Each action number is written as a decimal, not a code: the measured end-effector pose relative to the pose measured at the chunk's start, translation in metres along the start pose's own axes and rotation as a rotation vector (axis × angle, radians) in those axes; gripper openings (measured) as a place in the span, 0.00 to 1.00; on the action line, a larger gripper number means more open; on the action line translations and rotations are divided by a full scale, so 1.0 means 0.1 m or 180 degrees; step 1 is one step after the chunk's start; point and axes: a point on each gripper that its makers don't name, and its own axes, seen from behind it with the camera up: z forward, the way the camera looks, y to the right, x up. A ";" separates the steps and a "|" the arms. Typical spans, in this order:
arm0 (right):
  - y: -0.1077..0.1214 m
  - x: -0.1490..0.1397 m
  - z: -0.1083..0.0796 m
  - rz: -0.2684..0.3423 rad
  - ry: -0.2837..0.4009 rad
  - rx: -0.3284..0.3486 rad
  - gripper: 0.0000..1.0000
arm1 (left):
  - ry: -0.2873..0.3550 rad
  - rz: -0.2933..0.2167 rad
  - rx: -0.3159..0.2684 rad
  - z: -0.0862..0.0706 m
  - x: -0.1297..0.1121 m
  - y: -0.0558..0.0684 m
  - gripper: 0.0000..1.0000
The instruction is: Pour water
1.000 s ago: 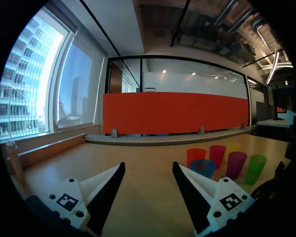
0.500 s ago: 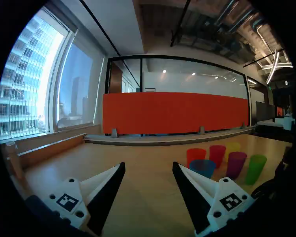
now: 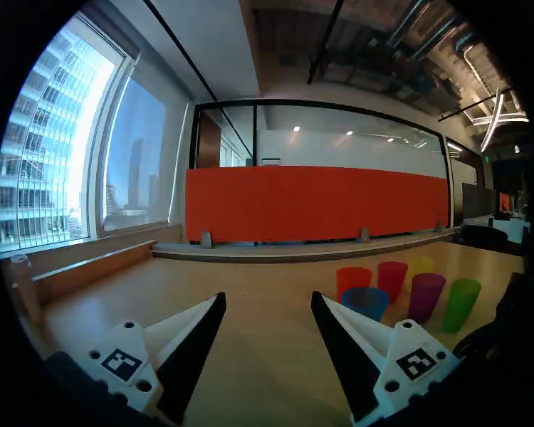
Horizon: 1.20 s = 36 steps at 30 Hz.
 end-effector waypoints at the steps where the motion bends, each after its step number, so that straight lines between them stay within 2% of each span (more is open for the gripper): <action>1: 0.01 -0.01 0.01 -0.0002 -0.0004 -0.0004 0.99 | 0.0000 0.0000 0.0000 0.00 0.00 0.00 0.89; 15: 0.17 -0.15 0.06 -0.0033 -0.0074 -0.0055 0.99 | 0.0000 0.0000 0.0000 0.00 0.00 0.00 0.88; 24: 0.32 -0.25 0.04 0.0088 -0.0123 -0.0105 0.99 | 0.0000 0.0000 -0.0001 0.00 0.00 0.00 0.89; 36: 0.37 -0.36 0.08 0.0163 -0.0151 -0.0136 0.99 | 0.0000 0.0000 0.0000 -0.01 0.00 0.00 0.88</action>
